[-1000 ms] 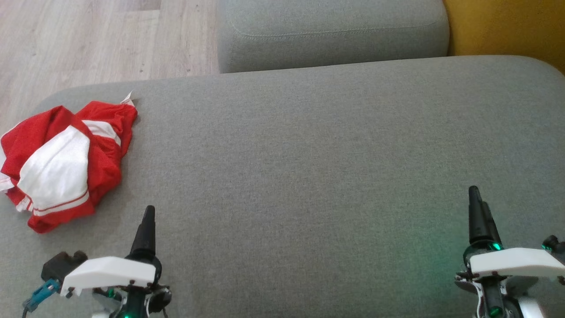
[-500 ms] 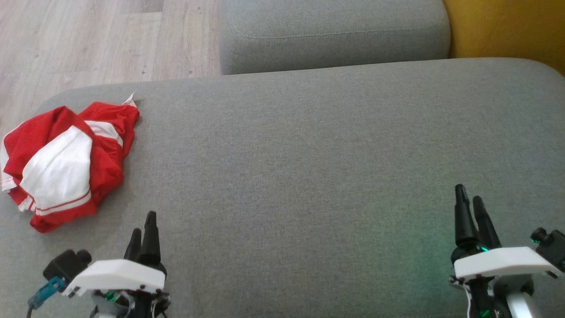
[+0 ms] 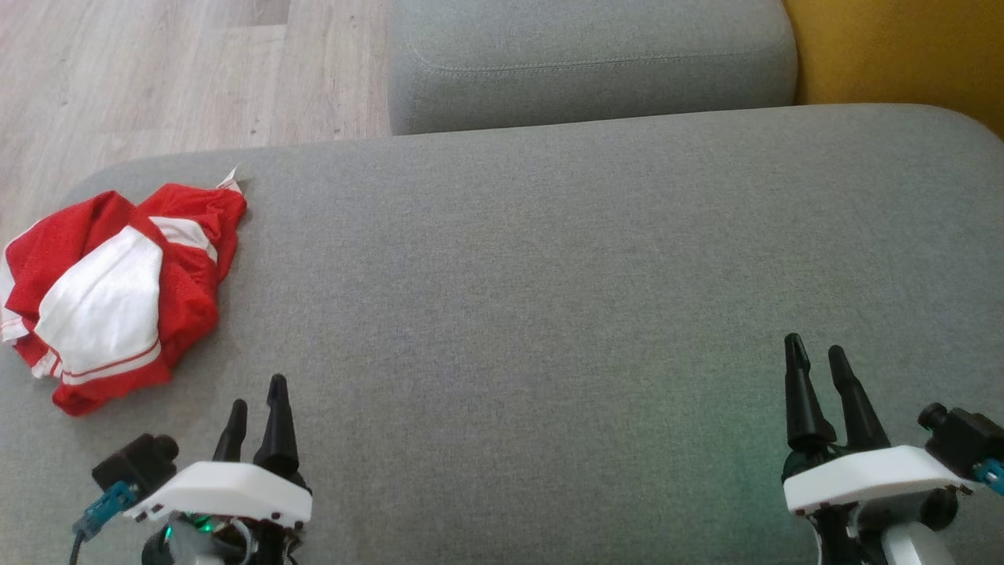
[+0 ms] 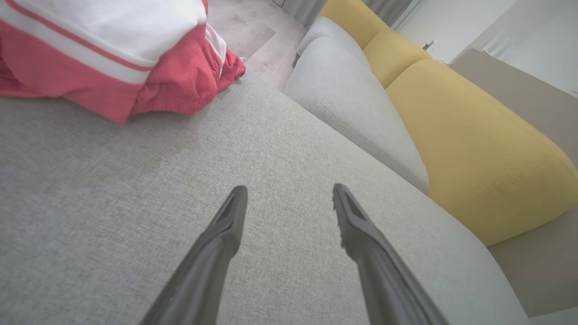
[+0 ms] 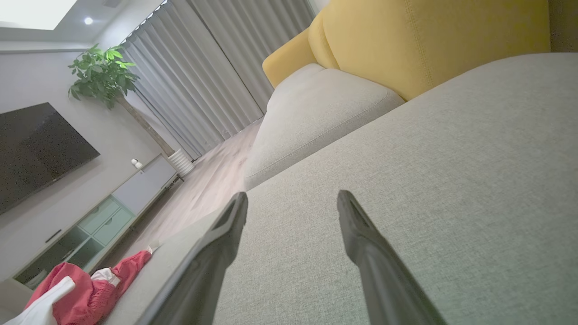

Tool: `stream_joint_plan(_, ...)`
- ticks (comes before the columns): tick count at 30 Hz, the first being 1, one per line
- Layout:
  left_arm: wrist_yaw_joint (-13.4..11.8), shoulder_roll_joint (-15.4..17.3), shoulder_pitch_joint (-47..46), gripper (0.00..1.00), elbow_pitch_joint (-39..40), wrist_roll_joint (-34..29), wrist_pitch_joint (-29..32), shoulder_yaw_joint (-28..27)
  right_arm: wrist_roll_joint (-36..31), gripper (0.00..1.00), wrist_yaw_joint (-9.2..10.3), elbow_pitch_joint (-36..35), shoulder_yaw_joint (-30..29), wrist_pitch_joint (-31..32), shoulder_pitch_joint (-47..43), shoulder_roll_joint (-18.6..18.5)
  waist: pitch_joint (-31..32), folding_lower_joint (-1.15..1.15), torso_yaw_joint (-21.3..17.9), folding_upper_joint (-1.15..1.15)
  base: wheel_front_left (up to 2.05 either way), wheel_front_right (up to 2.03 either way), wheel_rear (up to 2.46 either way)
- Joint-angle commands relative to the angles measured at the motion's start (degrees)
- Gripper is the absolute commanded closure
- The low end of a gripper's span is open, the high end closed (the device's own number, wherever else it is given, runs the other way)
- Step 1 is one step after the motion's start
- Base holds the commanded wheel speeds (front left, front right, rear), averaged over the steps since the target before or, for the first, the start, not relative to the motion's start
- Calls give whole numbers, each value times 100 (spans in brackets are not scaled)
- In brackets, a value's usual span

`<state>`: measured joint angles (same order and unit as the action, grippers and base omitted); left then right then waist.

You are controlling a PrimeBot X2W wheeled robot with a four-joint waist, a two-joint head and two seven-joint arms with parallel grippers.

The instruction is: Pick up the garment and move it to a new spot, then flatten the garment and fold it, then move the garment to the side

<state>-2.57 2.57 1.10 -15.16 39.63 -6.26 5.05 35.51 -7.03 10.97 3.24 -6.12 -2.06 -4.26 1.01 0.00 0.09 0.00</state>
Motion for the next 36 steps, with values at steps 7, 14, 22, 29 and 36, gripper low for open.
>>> stream_joint_plan(7,-115,122,-108,0,213,-618,-175,-23,-597,0,-31,-297,143,-182,78,-111,2,0,4,0,0,0,0)
stream_joint_plan(14,-167,135,-87,0,163,-1144,-291,83,-1049,0,-33,-339,192,-300,64,-113,8,0,23,0,0,0,0)
stream_joint_plan(22,-250,169,-82,0,183,-1730,-426,170,-1571,0,-36,-378,245,-435,49,-124,20,0,44,0,0,0,0)
stream_joint_plan(29,-350,183,-44,0,282,-2322,-560,270,-1913,0,-39,-340,195,-570,-20,-77,35,0,41,0,0,0,0)
stream_joint_plan(36,-430,201,-26,0,305,-2833,-677,351,-2216,0,-42,-264,119,-689,-38,-58,32,0,42,0,0,0,0)
